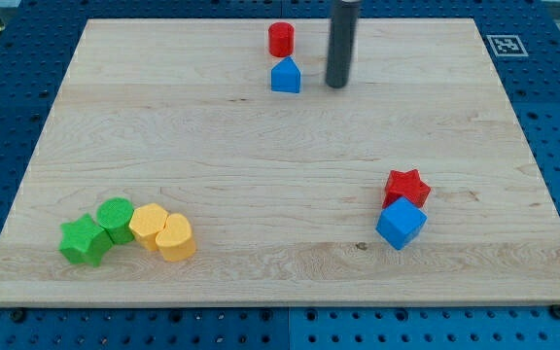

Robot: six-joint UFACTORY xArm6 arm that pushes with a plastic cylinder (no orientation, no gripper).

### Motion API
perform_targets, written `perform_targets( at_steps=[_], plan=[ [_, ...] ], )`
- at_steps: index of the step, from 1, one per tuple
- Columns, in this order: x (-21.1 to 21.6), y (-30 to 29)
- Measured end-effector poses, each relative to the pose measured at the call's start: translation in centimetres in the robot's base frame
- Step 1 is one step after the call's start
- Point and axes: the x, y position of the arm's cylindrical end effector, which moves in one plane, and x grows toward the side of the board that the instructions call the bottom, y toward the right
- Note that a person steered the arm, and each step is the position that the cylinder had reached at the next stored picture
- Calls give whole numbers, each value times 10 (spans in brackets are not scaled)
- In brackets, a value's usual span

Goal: Move the blue cube left to the red star

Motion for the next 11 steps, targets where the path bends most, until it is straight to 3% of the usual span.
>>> perform_targets(
  at_steps=[1, 2, 3, 4, 8, 11],
  plan=[
    [63, 61],
    [163, 97],
    [227, 93],
    [252, 37],
    [256, 66],
    [250, 30]
  ],
)
